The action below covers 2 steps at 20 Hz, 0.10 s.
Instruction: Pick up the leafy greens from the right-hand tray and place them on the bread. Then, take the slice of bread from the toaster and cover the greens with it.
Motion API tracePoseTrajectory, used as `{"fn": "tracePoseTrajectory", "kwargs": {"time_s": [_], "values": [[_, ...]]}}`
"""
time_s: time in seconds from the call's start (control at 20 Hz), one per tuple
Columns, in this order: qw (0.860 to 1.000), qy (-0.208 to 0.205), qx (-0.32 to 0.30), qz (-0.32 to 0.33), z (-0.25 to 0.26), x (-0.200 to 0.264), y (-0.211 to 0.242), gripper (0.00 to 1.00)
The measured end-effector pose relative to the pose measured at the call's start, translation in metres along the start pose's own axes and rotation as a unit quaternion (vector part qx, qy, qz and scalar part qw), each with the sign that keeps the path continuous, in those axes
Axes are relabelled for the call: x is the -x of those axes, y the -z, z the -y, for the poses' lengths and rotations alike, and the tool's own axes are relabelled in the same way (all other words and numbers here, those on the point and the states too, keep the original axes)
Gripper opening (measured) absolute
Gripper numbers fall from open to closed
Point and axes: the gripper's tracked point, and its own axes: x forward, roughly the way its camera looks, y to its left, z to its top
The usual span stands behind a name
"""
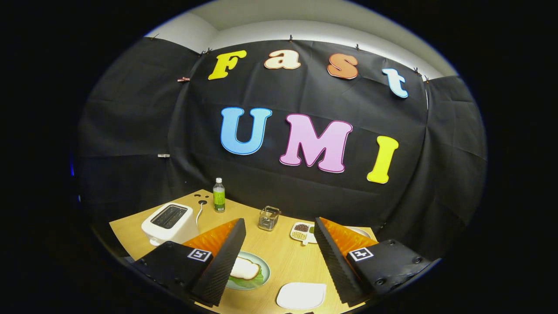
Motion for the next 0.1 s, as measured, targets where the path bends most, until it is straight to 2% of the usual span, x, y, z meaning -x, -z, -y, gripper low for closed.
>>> {"fn": "tracePoseTrajectory", "kwargs": {"time_s": [0.1], "values": [[1.000, -0.001, 0.001, 0.000, -0.0016, -0.0008, -0.0004, 0.98]]}}
